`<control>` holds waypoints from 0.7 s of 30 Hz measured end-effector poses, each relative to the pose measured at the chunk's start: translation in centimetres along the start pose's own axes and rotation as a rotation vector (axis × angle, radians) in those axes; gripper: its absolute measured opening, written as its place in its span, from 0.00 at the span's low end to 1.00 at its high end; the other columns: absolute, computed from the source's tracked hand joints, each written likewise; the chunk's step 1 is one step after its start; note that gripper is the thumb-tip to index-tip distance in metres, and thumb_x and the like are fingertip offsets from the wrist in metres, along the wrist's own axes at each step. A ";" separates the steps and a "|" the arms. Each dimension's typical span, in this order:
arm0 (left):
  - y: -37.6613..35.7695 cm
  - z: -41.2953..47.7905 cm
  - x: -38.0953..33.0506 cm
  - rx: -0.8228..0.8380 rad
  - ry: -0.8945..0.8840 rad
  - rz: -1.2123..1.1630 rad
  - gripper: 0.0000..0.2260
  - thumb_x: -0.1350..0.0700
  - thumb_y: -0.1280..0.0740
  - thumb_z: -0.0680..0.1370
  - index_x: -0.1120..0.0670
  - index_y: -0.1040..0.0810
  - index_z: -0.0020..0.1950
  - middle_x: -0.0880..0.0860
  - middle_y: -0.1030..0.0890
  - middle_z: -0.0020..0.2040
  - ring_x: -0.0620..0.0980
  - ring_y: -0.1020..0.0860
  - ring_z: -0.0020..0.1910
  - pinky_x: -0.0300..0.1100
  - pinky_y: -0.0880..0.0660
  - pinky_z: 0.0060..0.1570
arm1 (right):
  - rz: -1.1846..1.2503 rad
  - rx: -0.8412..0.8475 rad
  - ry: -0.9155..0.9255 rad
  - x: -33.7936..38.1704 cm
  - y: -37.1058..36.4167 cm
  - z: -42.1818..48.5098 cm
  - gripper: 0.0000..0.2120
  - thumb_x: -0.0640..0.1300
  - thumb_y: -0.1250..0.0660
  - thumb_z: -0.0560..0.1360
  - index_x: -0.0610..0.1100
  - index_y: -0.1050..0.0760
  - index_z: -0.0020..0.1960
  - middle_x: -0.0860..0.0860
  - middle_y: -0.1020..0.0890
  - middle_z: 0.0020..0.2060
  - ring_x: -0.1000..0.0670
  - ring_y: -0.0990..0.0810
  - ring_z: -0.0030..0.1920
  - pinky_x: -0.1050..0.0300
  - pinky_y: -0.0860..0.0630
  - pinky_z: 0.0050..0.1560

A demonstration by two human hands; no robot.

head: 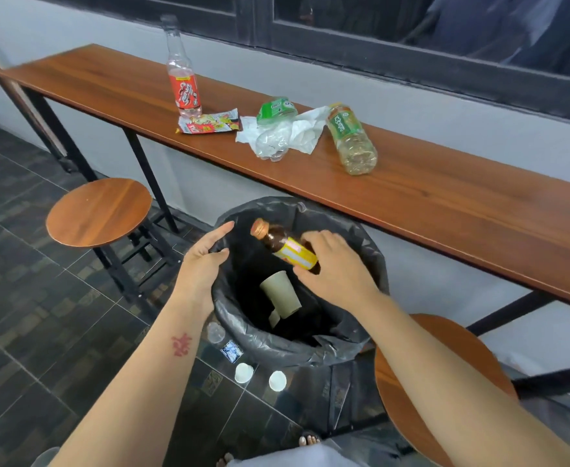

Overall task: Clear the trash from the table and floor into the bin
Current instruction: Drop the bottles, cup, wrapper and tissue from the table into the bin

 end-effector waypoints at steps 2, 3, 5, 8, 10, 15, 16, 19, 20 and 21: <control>0.4 0.0 -0.6 0.004 -0.012 0.014 0.25 0.70 0.41 0.81 0.42 0.18 0.62 0.39 0.24 0.67 0.44 0.33 0.72 0.43 0.36 0.70 | -0.106 0.180 -0.054 -0.9 -3.0 0.0 0.22 0.52 0.34 0.74 0.46 0.32 0.65 0.48 0.26 0.58 0.45 0.29 0.59 0.53 0.27 0.56; 1.2 -0.1 -0.8 0.011 -0.010 0.016 0.24 0.69 0.40 0.81 0.42 0.18 0.62 0.40 0.24 0.68 0.44 0.33 0.72 0.45 0.36 0.71 | -0.168 0.265 -0.085 -0.8 -4.6 0.0 0.22 0.51 0.34 0.74 0.45 0.33 0.64 0.47 0.26 0.59 0.45 0.29 0.60 0.51 0.27 0.57; 2.8 0.0 -1.2 0.021 -0.015 0.027 0.24 0.69 0.40 0.81 0.42 0.18 0.62 0.41 0.26 0.70 0.44 0.34 0.72 0.46 0.36 0.71 | -0.291 0.383 -0.123 -0.4 -6.9 -0.3 0.22 0.49 0.33 0.74 0.44 0.34 0.65 0.46 0.27 0.61 0.44 0.31 0.62 0.49 0.28 0.60; 4.7 0.2 -1.5 0.042 -0.031 0.050 0.24 0.70 0.40 0.81 0.43 0.19 0.63 0.41 0.27 0.71 0.40 0.35 0.70 0.39 0.37 0.66 | -0.409 0.446 -0.126 0.4 -8.9 -0.8 0.24 0.46 0.32 0.74 0.44 0.34 0.67 0.46 0.28 0.63 0.44 0.31 0.66 0.50 0.34 0.67; 5.4 0.3 -1.6 0.060 -0.039 0.063 0.24 0.70 0.40 0.81 0.43 0.19 0.63 0.40 0.27 0.70 0.38 0.36 0.68 0.38 0.38 0.64 | -0.432 0.468 -0.111 1.1 -10.0 -1.1 0.23 0.45 0.32 0.74 0.45 0.33 0.67 0.47 0.27 0.63 0.45 0.32 0.68 0.52 0.42 0.73; 6.3 0.9 -1.6 0.079 -0.043 0.059 0.24 0.70 0.41 0.81 0.44 0.19 0.65 0.40 0.26 0.67 0.37 0.35 0.68 0.36 0.38 0.63 | -0.373 0.472 -0.065 2.7 -11.3 -1.3 0.24 0.49 0.37 0.79 0.46 0.36 0.73 0.48 0.30 0.71 0.48 0.45 0.77 0.52 0.55 0.78; 6.3 1.0 -1.5 0.075 -0.033 0.059 0.24 0.70 0.41 0.81 0.44 0.19 0.65 0.40 0.26 0.67 0.37 0.35 0.67 0.37 0.38 0.62 | -0.342 0.446 -0.058 3.0 -10.8 -1.0 0.25 0.50 0.37 0.79 0.47 0.36 0.74 0.49 0.32 0.73 0.49 0.46 0.78 0.52 0.55 0.78; 6.3 1.7 -1.1 0.066 0.001 0.062 0.23 0.69 0.41 0.81 0.44 0.19 0.65 0.41 0.27 0.65 0.38 0.36 0.65 0.39 0.37 0.63 | -0.247 0.257 -0.013 4.1 -7.7 0.3 0.24 0.52 0.39 0.80 0.48 0.35 0.75 0.51 0.34 0.75 0.50 0.42 0.77 0.54 0.52 0.78; 6.1 1.9 -1.0 0.073 0.005 0.065 0.23 0.69 0.40 0.81 0.45 0.20 0.65 0.41 0.27 0.64 0.39 0.36 0.65 0.39 0.37 0.63 | -0.219 0.162 0.002 4.4 -6.2 0.8 0.24 0.52 0.39 0.80 0.48 0.34 0.74 0.51 0.33 0.74 0.50 0.40 0.76 0.53 0.50 0.78; 5.9 2.0 -1.1 0.083 0.002 0.072 0.23 0.69 0.40 0.81 0.45 0.20 0.65 0.41 0.27 0.64 0.39 0.36 0.65 0.39 0.37 0.63 | -0.192 0.063 0.009 4.5 -4.6 1.4 0.23 0.52 0.39 0.80 0.47 0.32 0.73 0.50 0.31 0.73 0.50 0.38 0.75 0.53 0.47 0.77</control>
Point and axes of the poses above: each hand's wrist, its own z-axis towards the middle knuckle, its own y-axis out of the back of the hand, x = y × z, the point moved 9 cm from there along z, towards the middle knuckle
